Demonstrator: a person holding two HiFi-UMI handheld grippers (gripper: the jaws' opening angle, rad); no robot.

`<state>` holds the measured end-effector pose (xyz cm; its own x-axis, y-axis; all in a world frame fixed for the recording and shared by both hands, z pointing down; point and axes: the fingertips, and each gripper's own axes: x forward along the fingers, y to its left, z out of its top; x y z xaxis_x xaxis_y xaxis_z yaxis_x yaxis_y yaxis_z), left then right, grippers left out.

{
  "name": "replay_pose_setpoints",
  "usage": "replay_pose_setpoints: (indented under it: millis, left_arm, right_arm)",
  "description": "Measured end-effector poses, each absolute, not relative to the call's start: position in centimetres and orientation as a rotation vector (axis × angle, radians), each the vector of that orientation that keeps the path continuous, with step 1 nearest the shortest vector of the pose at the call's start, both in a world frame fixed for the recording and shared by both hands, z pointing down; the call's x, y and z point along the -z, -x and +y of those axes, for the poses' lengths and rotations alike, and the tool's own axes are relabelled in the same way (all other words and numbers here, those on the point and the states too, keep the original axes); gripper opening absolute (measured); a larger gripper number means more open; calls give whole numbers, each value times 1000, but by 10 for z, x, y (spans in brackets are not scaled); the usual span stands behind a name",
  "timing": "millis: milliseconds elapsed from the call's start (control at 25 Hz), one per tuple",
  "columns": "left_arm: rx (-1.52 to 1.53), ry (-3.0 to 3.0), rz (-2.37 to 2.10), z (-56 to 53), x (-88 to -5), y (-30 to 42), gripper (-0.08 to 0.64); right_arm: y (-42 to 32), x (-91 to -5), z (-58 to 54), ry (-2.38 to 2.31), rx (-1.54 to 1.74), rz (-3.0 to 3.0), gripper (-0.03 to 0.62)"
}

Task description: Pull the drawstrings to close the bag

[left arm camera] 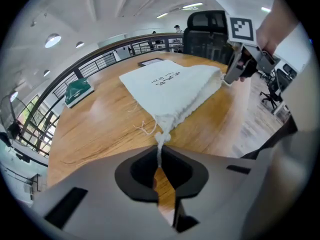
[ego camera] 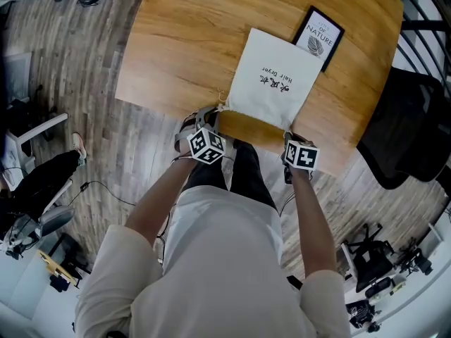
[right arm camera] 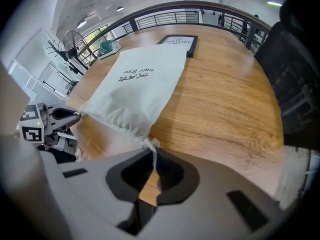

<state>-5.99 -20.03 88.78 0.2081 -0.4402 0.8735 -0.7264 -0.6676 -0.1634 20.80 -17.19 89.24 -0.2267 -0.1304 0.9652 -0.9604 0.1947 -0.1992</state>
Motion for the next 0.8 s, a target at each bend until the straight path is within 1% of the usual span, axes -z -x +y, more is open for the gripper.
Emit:
replay_pose_setpoints:
  millis: [320,520,800]
  left_arm:
    - [-1224,-2232,-1301,-229,-852,69,-2]
    - [-1105,-2260,-1459,-245,-814,74,-2]
    - [-908,-2267,-1612,-263,-751,78,-2]
  right_arm:
    - [-214,-885,-178,-1136,-1099,-1571,11]
    - [-222,-867,-186,-1235,-974,-1596,11]
    - [-235,-819,-211,-1396,-786,-1672,9]
